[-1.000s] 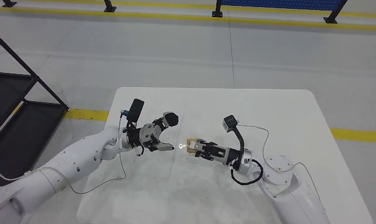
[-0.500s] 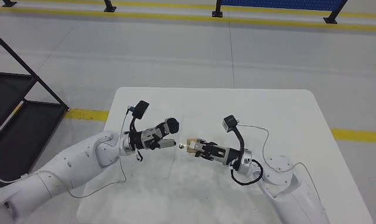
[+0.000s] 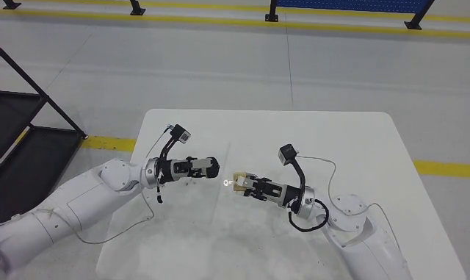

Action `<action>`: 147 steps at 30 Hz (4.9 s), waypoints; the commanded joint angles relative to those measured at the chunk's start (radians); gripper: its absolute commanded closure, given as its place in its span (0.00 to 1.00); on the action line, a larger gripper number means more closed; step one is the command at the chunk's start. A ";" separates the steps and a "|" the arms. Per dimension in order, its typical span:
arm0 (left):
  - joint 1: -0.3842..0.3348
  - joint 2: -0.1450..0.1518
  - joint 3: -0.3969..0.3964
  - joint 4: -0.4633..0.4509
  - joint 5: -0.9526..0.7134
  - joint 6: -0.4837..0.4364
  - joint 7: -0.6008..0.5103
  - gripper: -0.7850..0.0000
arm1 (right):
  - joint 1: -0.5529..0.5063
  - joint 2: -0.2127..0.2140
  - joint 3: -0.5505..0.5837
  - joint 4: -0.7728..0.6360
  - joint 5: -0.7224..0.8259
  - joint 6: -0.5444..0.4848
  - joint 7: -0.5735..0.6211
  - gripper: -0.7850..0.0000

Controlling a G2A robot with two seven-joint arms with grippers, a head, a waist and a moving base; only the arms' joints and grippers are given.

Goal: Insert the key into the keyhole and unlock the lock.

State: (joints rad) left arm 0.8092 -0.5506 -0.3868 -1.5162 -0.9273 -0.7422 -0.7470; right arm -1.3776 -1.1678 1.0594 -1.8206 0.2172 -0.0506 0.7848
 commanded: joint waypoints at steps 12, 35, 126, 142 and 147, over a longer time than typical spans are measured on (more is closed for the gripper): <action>0.052 -0.019 -0.009 -0.009 -0.040 -0.016 -0.016 0.00 | 0.000 0.000 0.000 0.000 0.000 0.000 0.000 1.00; 0.138 -0.105 -0.111 0.100 -0.048 -0.116 -0.181 0.56 | 0.000 0.000 0.000 0.000 0.000 0.000 0.000 1.00; 0.389 -0.198 -0.516 -0.040 0.272 0.048 -0.197 0.81 | 0.000 0.000 0.000 0.000 0.000 0.000 0.000 1.00; 0.414 -0.213 -0.562 -0.059 0.389 0.030 -0.152 1.00 | 0.000 0.000 0.000 0.000 0.000 0.000 0.000 1.00; 0.426 -0.217 -0.581 -0.064 0.433 0.007 -0.134 1.00 | 0.000 0.000 0.000 0.000 0.000 0.000 0.000 1.00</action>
State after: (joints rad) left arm 1.2326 -0.7667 -0.9639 -1.5792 -0.5064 -0.7292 -0.8861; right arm -1.3776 -1.1678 1.0594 -1.8206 0.2171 -0.0506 0.7848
